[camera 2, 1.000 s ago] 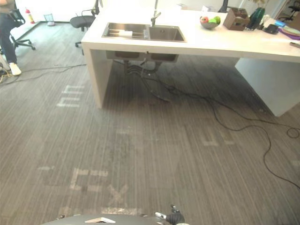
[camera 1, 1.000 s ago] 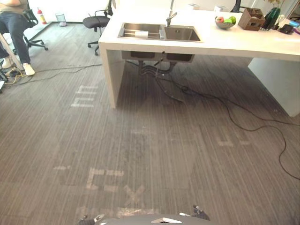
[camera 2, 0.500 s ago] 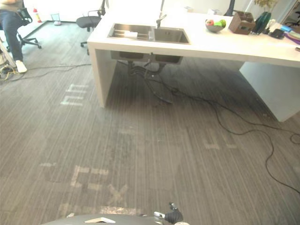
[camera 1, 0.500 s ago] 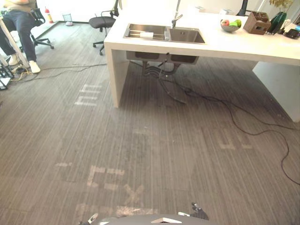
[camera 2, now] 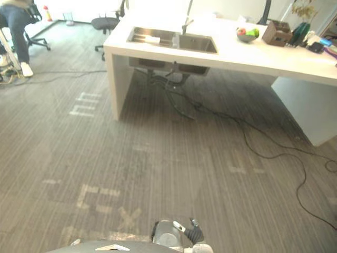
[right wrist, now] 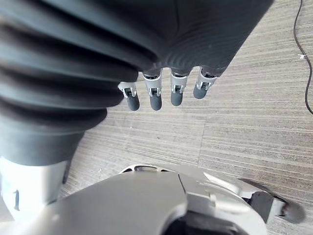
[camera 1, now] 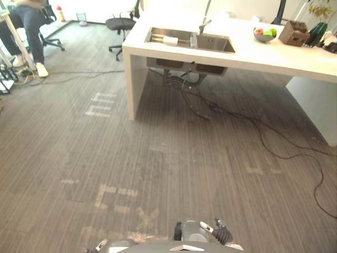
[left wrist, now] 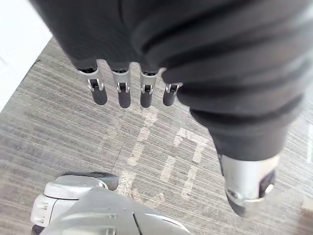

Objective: Walk over to the sink, pick up the cup, carry it to the dishwasher, place the cup inside the dishwasher, then close the dishwasher door

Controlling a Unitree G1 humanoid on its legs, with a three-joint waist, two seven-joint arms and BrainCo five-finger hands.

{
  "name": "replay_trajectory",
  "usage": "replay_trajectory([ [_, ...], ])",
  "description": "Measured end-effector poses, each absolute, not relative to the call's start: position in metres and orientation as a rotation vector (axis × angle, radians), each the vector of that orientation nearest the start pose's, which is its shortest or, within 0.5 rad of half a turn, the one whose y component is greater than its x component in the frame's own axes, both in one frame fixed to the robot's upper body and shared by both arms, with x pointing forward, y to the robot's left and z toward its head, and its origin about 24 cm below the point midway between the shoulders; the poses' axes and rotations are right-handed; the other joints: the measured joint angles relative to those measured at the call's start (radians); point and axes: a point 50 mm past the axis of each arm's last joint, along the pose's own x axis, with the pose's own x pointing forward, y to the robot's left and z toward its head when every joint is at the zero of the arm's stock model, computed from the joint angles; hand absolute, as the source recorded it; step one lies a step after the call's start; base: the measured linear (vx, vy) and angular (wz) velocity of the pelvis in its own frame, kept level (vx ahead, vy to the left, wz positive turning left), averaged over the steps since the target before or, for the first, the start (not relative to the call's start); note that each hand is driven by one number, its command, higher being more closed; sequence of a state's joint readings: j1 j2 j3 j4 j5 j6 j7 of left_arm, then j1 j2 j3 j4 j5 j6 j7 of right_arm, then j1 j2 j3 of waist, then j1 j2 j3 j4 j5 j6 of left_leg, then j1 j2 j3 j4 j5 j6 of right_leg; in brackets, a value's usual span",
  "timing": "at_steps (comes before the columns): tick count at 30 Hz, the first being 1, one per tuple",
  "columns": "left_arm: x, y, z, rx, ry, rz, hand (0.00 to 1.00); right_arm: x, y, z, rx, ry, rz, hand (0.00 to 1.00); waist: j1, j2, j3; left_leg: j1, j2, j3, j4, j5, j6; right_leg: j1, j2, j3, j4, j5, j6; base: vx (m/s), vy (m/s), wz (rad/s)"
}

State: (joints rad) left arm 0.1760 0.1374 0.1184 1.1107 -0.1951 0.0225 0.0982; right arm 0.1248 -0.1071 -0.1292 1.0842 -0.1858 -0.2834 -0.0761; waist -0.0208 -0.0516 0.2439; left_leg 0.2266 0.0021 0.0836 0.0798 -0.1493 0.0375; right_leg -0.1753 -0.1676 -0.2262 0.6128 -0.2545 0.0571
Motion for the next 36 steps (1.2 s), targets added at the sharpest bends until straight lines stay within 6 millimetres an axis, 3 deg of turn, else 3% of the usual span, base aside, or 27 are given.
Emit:
replay_trajectory([
  [1, 0.039, 0.223, -0.169, -0.065, 1.272, 0.427, 0.0, 0.092, -0.21, -0.152, -0.221, 0.918, -0.139, 0.0, -0.003, 0.004, 0.011, -0.001, 0.018, -0.003, 0.012, -0.011, -0.008, -0.006, 0.012, 0.004, -0.056, 0.015, 0.002, 0.21, -0.202, 0.12],
  [2, 0.044, 0.222, -0.168, -0.072, 1.261, 0.422, 0.0, 0.092, -0.211, -0.152, -0.215, 0.917, -0.15, 0.0, -0.003, 0.01, 0.023, -0.01, 0.052, -0.006, 0.032, -0.045, -0.039, -0.041, 0.042, 0.044, -0.184, 0.083, 0.017, 0.21, -0.211, 0.09],
  [4, 0.051, 0.224, -0.167, -0.088, 1.241, 0.436, 0.0, 0.087, -0.209, -0.154, -0.193, 0.93, -0.165, 0.0, -0.006, 0.007, 0.028, -0.019, 0.076, -0.027, 0.081, -0.096, -0.073, -0.075, 0.046, 0.108, -0.268, 0.138, 0.028, 0.3, -0.32, 0.25],
  [8, 0.051, 0.22, -0.168, -0.141, 1.231, 0.483, 0.0, 0.063, -0.208, -0.159, -0.162, 1.006, -0.191, 0.0, -0.017, 0.011, 0.025, 0.027, 0.122, -0.085, 0.185, -0.241, -0.138, -0.104, 0.005, 0.119, -0.072, 0.142, 0.022, 0.46, -0.442, 0.42],
  [9, 0.043, 0.209, -0.171, -0.192, 1.249, 0.504, 0.0, 0.057, -0.221, -0.158, -0.191, 1.028, -0.208, 0.0, -0.021, 0.059, 0.002, 0.045, 0.173, -0.102, 0.212, -0.258, -0.157, -0.109, 0.047, 0.085, -0.018, 0.064, -0.007, 0.71, -0.457, 0.09],
  [10, 0.041, 0.203, -0.172, -0.226, 1.249, 0.517, 0.0, 0.056, -0.228, -0.157, -0.191, 1.037, -0.239, 0.0, -0.026, 0.095, -0.008, 0.001, 0.182, -0.141, 0.379, -0.248, -0.157, -0.104, 0.081, 0.07, 0.004, 0.016, -0.036, 0.6, -0.362, 0.03],
  [11, 0.04, 0.202, -0.172, -0.235, 1.252, 0.523, 0.0, 0.056, -0.231, -0.156, -0.191, 1.034, -0.248, 0.0, -0.033, 0.105, -0.013, -0.025, 0.183, -0.146, 0.463, -0.222, -0.154, -0.095, 0.097, 0.062, 0.006, -0.003, -0.046, 0.67, -0.353, 0.03],
  [13, 0.036, 0.201, -0.173, -0.26, 1.254, 0.551, 0.0, 0.055, -0.232, -0.156, -0.187, 1.034, -0.259, 0.0, -0.059, 0.113, -0.017, -0.109, 0.208, -0.149, 0.71, -0.037, -0.151, -0.004, 0.141, 0.031, -0.028, -0.046, -0.079, 0.7, -0.356, 0.16],
  [14, 0.036, 0.201, -0.172, -0.265, 1.251, 0.558, 0.0, 0.054, -0.232, -0.156, -0.187, 1.035, -0.26, 0.0, -0.058, 0.114, -0.017, -0.134, 0.22, -0.145, 0.778, 0.017, -0.153, 0.025, 0.153, 0.028, -0.047, -0.053, -0.086, 0.56, -0.278, -0.02],
  [15, 0.037, 0.202, -0.172, -0.276, 1.232, 0.573, 0.0, 0.055, -0.232, -0.156, -0.191, 1.026, -0.256, 0.0, -0.039, 0.113, -0.014, -0.242, 0.244, -0.106, 1.088, 0.009, -0.132, 0.136, 0.195, 0.03, -0.132, -0.066, -0.111, 0.55, -0.223, -0.19],
  [16, 0.041, 0.205, -0.17, -0.269, 1.204, 0.576, 0.0, 0.056, -0.23, -0.156, -0.191, 1.013, -0.244, 0.0, -0.024, 0.096, -0.005, -0.313, 0.234, -0.072, 1.241, -0.015, -0.121, 0.227, 0.206, 0.033, -0.199, -0.057, -0.112, 0.54, -0.192, -0.26],
  [18, 0.048, 0.211, -0.167, -0.248, 1.147, 0.58, 0.0, 0.066, -0.229, -0.154, -0.191, 0.97, -0.237, 0.0, -0.003, 0.073, 0.007, -0.426, 0.193, -0.012, 1.296, -0.05, -0.121, 0.338, 0.206, 0.047, -0.289, -0.05, -0.113, 0.51, -0.117, -0.26],
  [20, 0.058, 0.214, -0.163, -0.214, 1.075, 0.57, 0.0, 0.079, -0.229, -0.15, -0.178, 0.913, -0.245, 0.0, 0.013, 0.061, 0.023, -0.534, 0.162, 0.063, 1.192, -0.088, -0.09, 0.428, 0.197, 0.062, -0.362, -0.046, -0.109, 0.54, -0.041, -0.29],
  [21, 0.065, 0.215, -0.161, -0.196, 1.036, 0.561, 0.0, 0.087, -0.228, -0.148, -0.175, 0.887, -0.244, 0.0, 0.024, 0.053, 0.038, -0.569, 0.143, 0.136, 1.042, -0.109, -0.057, 0.48, 0.183, 0.075, -0.381, -0.047, -0.105, 0.53, 0.009, -0.37],
  [23, 0.071, 0.215, -0.157, -0.155, 0.982, 0.555, 0.0, 0.095, -0.229, -0.145, -0.163, 0.853, -0.257, 0.0, 0.031, 0.05, 0.049, -0.568, 0.099, 0.204, 0.684, -0.061, -0.016, 0.525, 0.158, 0.087, -0.363, -0.064, -0.075, 0.6, 0.041, -0.43],
  [24, 0.075, 0.211, -0.154, -0.105, 0.941, 0.533, 0.0, 0.097, -0.23, -0.143, -0.171, 0.833, -0.253, 0.0, 0.039, 0.074, 0.045, -0.525, 0.073, 0.182, 0.359, 0.067, -0.014, 0.544, 0.164, 0.116, -0.334, -0.089, -0.043, 0.44, 0.053, -0.51],
  [25, 0.077, 0.209, -0.151, -0.08, 0.915, 0.524, 0.0, 0.098, -0.234, -0.141, -0.184, 0.82, -0.255, 0.0, 0.045, 0.107, 0.041, -0.502, 0.083, 0.157, 0.22, 0.175, 0.004, 0.553, 0.187, 0.135, -0.321, -0.102, -0.041, 0.54, 0.15, -0.59],
  [26, 0.095, 0.214, -0.142, -0.016, 0.822, 0.522, 0.0, 0.105, -0.225, -0.142, -0.175, 0.809, -0.229, 0.0, 0.043, 0.077, 0.046, -0.466, 0.037, 0.164, 0.164, 0.274, 0.057, 0.562, 0.17, 0.189, -0.327, -0.13, -0.056, 0.36, 0.141, -0.27],
  [27, 0.11, 0.217, -0.134, 0.006, 0.752, 0.526, 0.0, 0.109, -0.222, -0.141, -0.18, 0.795, -0.209, 0.0, 0.04, 0.057, 0.043, -0.472, 0.024, 0.163, 0.157, 0.265, 0.057, 0.551, 0.168, 0.198, -0.336, -0.12, -0.068, 0.52, 0.232, -0.01],
  [28, 0.15, 0.216, -0.109, 0.034, 0.561, 0.532, 0.0, 0.115, -0.218, -0.14, -0.201, 0.784, -0.179, 0.0, 0.045, 0.052, 0.048, -0.499, 0.008, 0.165, 0.191, 0.232, 0.062, 0.529, 0.169, 0.2, -0.347, -0.096, -0.068, 0.35, 0.185, 0.26],
  [29, 0.171, 0.212, -0.092, 0.05, 0.447, 0.525, 0.0, 0.116, -0.219, -0.14, -0.208, 0.789, -0.174, 0.0, 0.042, 0.056, 0.05, -0.51, -0.004, 0.166, 0.22, 0.211, 0.07, 0.533, 0.159, 0.212, -0.35, -0.083, -0.065, 0.35, 0.19, 0.25],
  [30, 0.183, 0.208, -0.08, 0.053, 0.375, 0.519, 0.0, 0.116, -0.219, -0.14, -0.214, 0.799, -0.17, 0.0, 0.041, 0.056, 0.05, -0.507, -0.016, 0.166, 0.228, 0.199, 0.078, 0.535, 0.146, 0.216, -0.341, -0.077, -0.062, 0.31, 0.151, 0.28],
  [31, 0.205, 0.2, -0.053, 0.053, 0.228, 0.507, 0.0, 0.115, -0.22, -0.141, -0.216, 0.818, -0.17, 0.0, 0.036, 0.055, 0.049, -0.489, -0.038, 0.176, 0.231, 0.171, 0.085, 0.532, 0.123, 0.217, -0.297, -0.069, -0.065, 0.31, 0.137, 0.14],
  [32, 0.218, 0.197, -0.025, 0.044, 0.088, 0.507, 0.0, 0.112, -0.22, -0.143, -0.216, 0.838, -0.174, 0.0, 0.036, 0.052, 0.046, -0.464, -0.06, 0.188, 0.234, 0.15, 0.099, 0.516, 0.099, 0.216, -0.218, -0.06, -0.051, 0.31, 0.121, 0.07],
  [33, 0.223, 0.197, -0.011, 0.04, 0.022, 0.511, 0.0, 0.108, -0.221, -0.144, -0.213, 0.856, -0.18, 0.0, 0.036, 0.052, 0.041, -0.456, -0.07, 0.192, 0.24, 0.134, 0.1, 0.501, 0.089, 0.214, -0.166, -0.051, -0.035, 0.32, 0.114, 0.01],
  [35, 0.234, 0.196, 0.038, 0.009, -0.199, 0.51, 0.0, 0.083, -0.224, -0.151, -0.185, 0.939, -0.221, 0.0, 0.036, 0.049, -0.003, -0.432, -0.109, 0.19, 0.246, 0.081, 0.117, 0.387, 0.047, 0.2, 0.081, 0.051, 0.065, 0.32, 0.111, 0.17],
  [36, 0.235, 0.197, 0.062, -0.009, -0.303, 0.518, 0.0, 0.073, -0.223, -0.154, -0.15, 0.971, -0.253, 0.0, 0.036, 0.049, -0.005, -0.401, -0.126, 0.185, 0.24, 0.059, 0.124, 0.342, 0.027, 0.193, 0.193, 0.153, 0.114, 0.41, 0.142, 0.21],
])
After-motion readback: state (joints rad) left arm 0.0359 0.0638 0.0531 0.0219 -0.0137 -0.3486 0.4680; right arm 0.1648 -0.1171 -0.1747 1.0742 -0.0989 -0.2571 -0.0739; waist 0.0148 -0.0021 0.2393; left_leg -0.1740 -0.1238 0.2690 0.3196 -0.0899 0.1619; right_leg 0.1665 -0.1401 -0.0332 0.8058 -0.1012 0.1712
